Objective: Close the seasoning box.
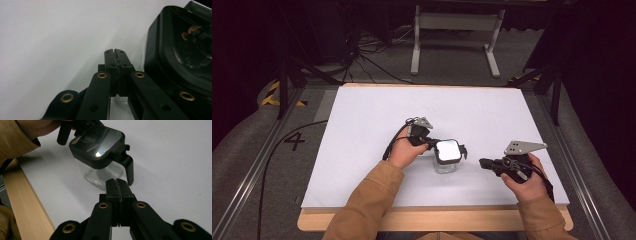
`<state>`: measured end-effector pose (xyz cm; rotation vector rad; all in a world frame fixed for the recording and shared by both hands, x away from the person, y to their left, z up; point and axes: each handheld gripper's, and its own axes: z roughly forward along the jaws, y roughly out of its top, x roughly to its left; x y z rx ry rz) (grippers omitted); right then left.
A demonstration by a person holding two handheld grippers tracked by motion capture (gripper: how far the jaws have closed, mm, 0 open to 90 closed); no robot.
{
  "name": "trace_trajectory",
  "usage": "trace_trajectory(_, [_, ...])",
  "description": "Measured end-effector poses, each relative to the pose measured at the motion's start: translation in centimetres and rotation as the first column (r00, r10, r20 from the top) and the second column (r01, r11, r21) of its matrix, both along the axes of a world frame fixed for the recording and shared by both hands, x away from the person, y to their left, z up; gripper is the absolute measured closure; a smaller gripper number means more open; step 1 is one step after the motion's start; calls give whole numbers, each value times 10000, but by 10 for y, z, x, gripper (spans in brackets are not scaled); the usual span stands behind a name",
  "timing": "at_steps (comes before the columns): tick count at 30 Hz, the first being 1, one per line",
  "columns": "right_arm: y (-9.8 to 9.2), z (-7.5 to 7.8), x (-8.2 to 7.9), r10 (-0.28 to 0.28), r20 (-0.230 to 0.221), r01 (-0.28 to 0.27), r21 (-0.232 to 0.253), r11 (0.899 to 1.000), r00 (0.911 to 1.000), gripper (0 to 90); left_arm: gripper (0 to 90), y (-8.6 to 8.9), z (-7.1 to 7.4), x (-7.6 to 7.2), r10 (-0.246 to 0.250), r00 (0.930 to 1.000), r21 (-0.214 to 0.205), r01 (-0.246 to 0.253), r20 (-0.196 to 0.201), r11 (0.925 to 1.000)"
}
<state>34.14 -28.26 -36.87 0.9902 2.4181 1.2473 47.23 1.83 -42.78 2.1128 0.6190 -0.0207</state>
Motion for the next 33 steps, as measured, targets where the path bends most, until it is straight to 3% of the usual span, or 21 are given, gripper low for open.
trace_trajectory(8, [1,0,2,101,-27,-101,6,9999,9999,898,900,8,2,-3,-61,9998,208,64,-172,9998])
trace_trajectory(14, [5,-1,7,252,-149,-251,28,9997,9996,898,900,14,5,-9,-292,9993,658,308,-250,9974])
trace_trajectory(15, [6,-2,8,292,-139,-292,-6,9996,9995,898,899,16,7,-11,-407,9989,909,428,-246,9949])
trace_trajectory(16, [6,-2,10,315,-195,-315,4,9995,9993,898,899,16,6,-13,-298,9994,753,311,-181,9967])
trace_trajectory(18, [8,-3,12,344,-247,-344,-25,9994,9991,898,899,17,7,-15,-308,9993,959,325,-188,9949])
trace_trajectory(24, [15,-12,23,514,-556,-520,-108,9986,9971,900,899,17,5,-20,-323,9993,872,339,-203,9956])
trace_trajectory(28, [22,-21,36,484,-789,-517,-395,9979,9957,900,900,16,5,-25,-519,9982,1054,547,-296,9929])
trace_trajectory(33, [17,-23,38,298,-799,-342,-545,9979,9964,900,900,15,7,-30,-808,9960,1244,850,-390,9886])
